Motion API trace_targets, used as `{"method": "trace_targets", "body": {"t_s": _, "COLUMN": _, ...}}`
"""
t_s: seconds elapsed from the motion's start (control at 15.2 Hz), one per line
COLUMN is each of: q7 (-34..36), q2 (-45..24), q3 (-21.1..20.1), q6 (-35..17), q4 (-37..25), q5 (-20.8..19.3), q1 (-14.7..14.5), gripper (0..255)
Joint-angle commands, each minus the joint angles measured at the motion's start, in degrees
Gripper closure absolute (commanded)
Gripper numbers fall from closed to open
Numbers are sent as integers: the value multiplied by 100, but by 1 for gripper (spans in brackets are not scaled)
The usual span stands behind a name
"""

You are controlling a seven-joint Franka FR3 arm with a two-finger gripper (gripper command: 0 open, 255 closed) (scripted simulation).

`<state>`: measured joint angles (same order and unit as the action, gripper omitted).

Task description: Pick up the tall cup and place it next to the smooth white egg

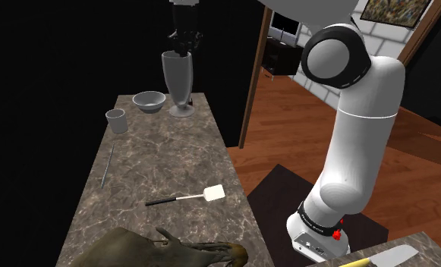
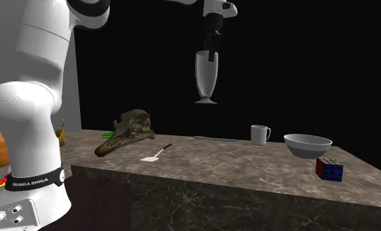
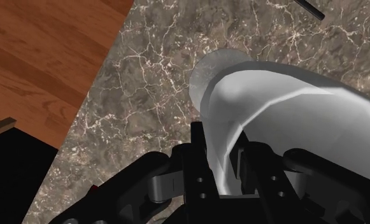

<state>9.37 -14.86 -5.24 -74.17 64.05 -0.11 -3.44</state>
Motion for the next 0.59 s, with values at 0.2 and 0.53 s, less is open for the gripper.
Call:
{"method": "trace_targets", "body": {"t_s": 0.2, "q7": 28, "q2": -361, "q3": -9, "q6": 612, "q4": -975, "q5": -33, "q1": -40, "gripper": 255}}
{"method": "trace_targets", "body": {"t_s": 0.53, "q7": 145, "q2": 576, "q3": -55, "q6": 285, "q4": 283, "q5": 57, "q1": -66, "gripper": 255}}
